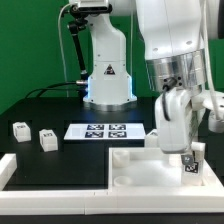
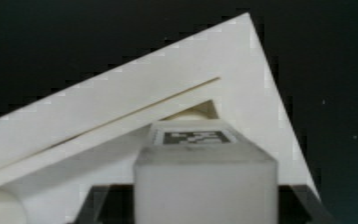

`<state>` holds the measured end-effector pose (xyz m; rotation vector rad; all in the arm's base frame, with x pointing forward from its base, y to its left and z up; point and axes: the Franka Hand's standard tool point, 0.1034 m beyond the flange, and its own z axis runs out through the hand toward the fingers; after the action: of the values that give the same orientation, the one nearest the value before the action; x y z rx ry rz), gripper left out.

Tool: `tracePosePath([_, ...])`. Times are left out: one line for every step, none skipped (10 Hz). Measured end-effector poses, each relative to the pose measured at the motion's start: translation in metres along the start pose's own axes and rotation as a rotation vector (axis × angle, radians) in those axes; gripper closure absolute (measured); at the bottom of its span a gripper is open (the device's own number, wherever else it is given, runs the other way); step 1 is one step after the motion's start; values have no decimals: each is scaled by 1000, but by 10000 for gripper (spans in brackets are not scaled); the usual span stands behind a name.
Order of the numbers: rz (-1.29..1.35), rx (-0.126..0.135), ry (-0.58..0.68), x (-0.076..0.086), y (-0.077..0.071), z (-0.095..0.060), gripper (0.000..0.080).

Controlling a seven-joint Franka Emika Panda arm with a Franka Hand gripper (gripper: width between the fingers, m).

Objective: Assemble square table

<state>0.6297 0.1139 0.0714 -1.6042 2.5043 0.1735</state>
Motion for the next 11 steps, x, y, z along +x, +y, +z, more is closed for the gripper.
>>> tracePosePath([29, 1, 1, 0, 0, 0, 508])
tracePosePath([11, 2, 2, 0, 0, 0, 507])
tracePosePath([-50, -5, 6, 0, 1, 1, 507])
tracePosePath([-141, -27, 13, -3, 5, 2, 294])
tracePosePath([-293, -39, 19, -4, 6, 0, 294])
tracePosePath([-402, -48, 18, -5, 6, -2, 181])
tracePosePath([-389, -55, 15, -8, 9, -3, 159])
tracePosePath([-400, -55, 16, -8, 9, -2, 159])
tracePosePath([-414, -55, 15, -7, 9, -2, 151])
tracePosePath([-462, -59, 19, -7, 9, -2, 151])
tracePosePath([-594, -68, 34, -6, 8, 0, 151])
